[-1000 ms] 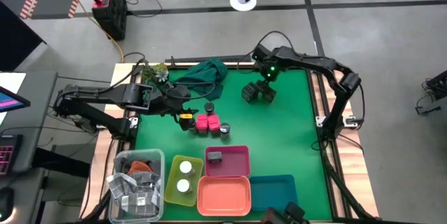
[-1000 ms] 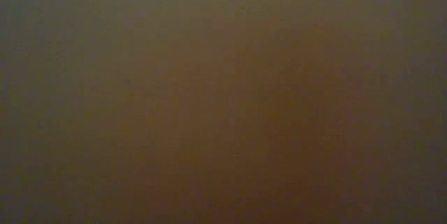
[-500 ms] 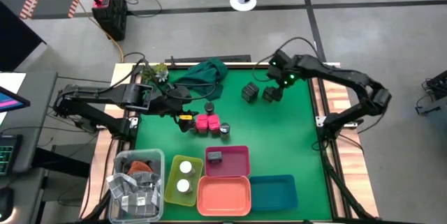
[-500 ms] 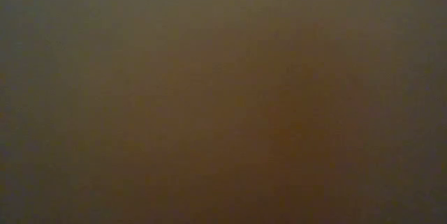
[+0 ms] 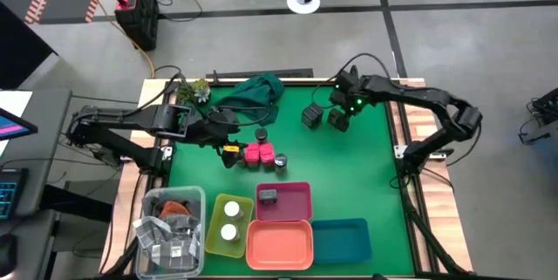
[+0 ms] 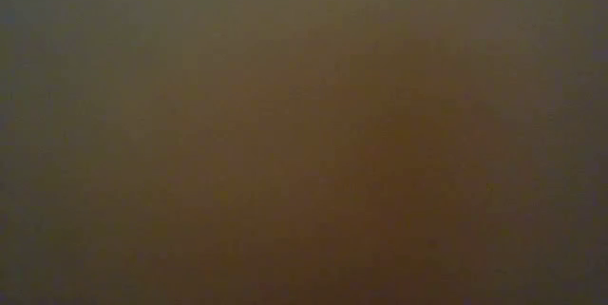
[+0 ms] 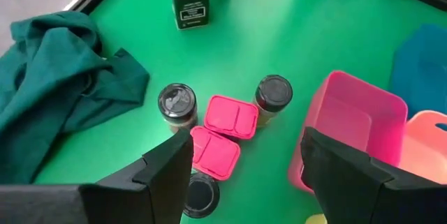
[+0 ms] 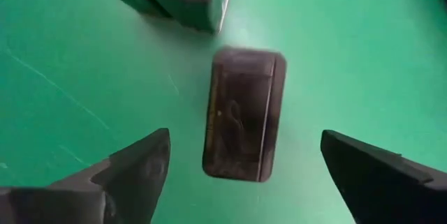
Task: Sort spices by type
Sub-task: Put the top black seasoning can into the pink bin
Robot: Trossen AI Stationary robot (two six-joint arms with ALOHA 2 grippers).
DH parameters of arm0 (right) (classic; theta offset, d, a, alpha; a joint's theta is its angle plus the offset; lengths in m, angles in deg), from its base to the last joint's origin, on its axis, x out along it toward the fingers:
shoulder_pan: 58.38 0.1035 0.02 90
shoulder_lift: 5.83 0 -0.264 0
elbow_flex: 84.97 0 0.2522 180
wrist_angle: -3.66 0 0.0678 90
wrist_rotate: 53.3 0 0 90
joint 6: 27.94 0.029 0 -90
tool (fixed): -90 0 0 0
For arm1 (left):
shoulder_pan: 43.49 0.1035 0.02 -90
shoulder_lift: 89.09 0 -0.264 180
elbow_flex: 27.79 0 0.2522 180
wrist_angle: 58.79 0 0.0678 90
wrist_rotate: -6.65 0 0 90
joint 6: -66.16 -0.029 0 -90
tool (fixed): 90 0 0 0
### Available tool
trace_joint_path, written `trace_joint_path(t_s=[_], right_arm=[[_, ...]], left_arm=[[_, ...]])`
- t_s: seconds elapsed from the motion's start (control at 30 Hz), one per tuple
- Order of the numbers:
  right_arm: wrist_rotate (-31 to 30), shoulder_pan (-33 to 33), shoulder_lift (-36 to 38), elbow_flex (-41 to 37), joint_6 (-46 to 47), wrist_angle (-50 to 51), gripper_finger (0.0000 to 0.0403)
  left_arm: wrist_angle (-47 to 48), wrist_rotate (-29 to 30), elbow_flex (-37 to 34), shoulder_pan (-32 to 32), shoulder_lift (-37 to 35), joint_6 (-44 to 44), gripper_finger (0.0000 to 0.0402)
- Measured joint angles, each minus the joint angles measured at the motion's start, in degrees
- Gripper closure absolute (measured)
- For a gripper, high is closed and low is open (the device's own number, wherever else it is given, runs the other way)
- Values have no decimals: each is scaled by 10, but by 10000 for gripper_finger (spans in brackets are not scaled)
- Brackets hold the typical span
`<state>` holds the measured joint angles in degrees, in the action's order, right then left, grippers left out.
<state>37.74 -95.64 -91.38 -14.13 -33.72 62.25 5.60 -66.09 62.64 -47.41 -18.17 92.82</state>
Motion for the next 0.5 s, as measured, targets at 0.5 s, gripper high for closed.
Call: trace_joint_path(t_s=[0.5], right_arm=[[0,-3,-45,0,-24,-28,126]], left_arm=[[0,-6,0,0,0,0,148]])
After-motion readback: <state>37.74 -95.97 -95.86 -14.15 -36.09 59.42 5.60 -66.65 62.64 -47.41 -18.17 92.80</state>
